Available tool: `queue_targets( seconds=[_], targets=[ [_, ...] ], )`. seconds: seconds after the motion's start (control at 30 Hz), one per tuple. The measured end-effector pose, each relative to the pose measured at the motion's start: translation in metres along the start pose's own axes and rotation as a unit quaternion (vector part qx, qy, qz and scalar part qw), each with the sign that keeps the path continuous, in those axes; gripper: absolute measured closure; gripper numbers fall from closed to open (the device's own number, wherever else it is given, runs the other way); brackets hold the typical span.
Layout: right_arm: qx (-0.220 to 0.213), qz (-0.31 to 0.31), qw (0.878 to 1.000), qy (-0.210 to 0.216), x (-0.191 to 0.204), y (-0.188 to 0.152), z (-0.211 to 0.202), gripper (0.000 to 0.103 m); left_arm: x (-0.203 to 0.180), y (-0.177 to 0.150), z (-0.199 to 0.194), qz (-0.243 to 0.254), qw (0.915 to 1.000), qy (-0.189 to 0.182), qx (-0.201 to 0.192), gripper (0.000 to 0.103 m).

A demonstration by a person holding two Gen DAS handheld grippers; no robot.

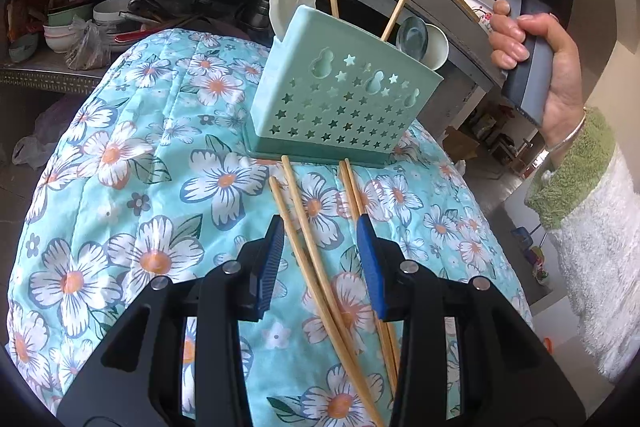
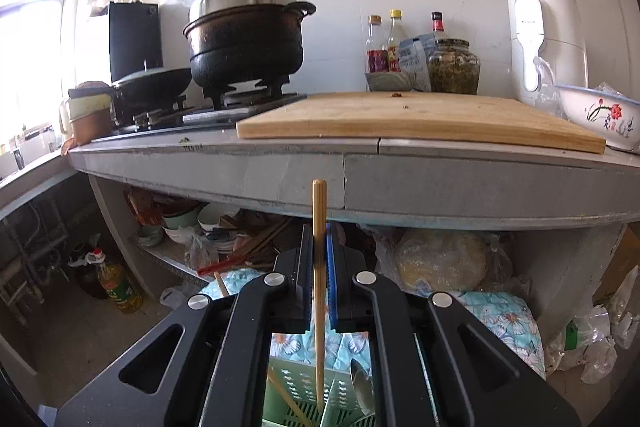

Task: Organize utensils
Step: 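Lower the chopstick into the holder and open the right tool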

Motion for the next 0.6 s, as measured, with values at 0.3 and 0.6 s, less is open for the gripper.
queue_targets(
  seconds=[0.3, 0.6],
  targets=[
    [0.031, 0.013, 0.999, 0.016, 0.000, -0.023, -0.006, 0.066, 0.002, -0.003, 0.000, -0.006, 1.0000, 0.005, 0.006, 0.068],
    [0.030, 0.058, 0.997, 0.043, -0.002, -0.046, -0.081, 0.062, 0.003, -0.007, -0.002, -0.003, 0.9998, 0.019, 0.009, 0.068]
  ],
)
Point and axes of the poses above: each gripper's, at about its wrist camera, not at the fingertips, and z roughly the way its jaws point, x to its left, y to its top, the point moved 8 cm from there along z, roughly the way its jaws point, and after that the axes turned 8 degrees about y, right-handed, at the moved point
